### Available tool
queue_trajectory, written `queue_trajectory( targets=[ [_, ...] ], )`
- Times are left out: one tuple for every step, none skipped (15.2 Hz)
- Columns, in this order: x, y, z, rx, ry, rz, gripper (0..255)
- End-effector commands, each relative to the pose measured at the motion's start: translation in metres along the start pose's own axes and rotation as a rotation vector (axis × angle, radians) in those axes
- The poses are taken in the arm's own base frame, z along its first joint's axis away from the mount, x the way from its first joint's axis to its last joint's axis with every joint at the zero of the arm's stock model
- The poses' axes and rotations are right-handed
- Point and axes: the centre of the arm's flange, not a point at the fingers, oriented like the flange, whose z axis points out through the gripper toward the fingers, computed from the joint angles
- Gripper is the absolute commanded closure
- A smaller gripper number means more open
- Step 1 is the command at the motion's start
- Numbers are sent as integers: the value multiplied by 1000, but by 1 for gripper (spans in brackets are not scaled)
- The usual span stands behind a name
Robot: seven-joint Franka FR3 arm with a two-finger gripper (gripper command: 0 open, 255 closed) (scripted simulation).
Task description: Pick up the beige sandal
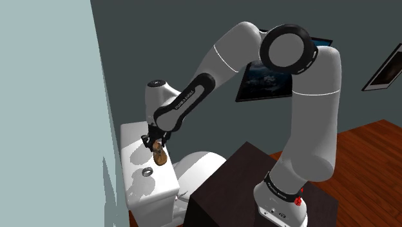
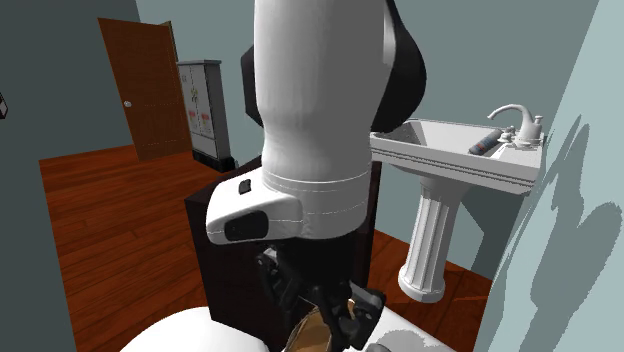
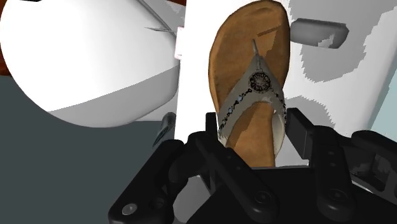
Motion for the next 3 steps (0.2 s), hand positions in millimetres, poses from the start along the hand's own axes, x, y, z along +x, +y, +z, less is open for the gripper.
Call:
queue_trajectory(
  targets=[
    [0, 1, -12, 0, 0, 0, 255],
    [0, 1, -12, 0, 0, 0, 255],
    [0, 1, -12, 0, 0, 0, 255]
  ],
)
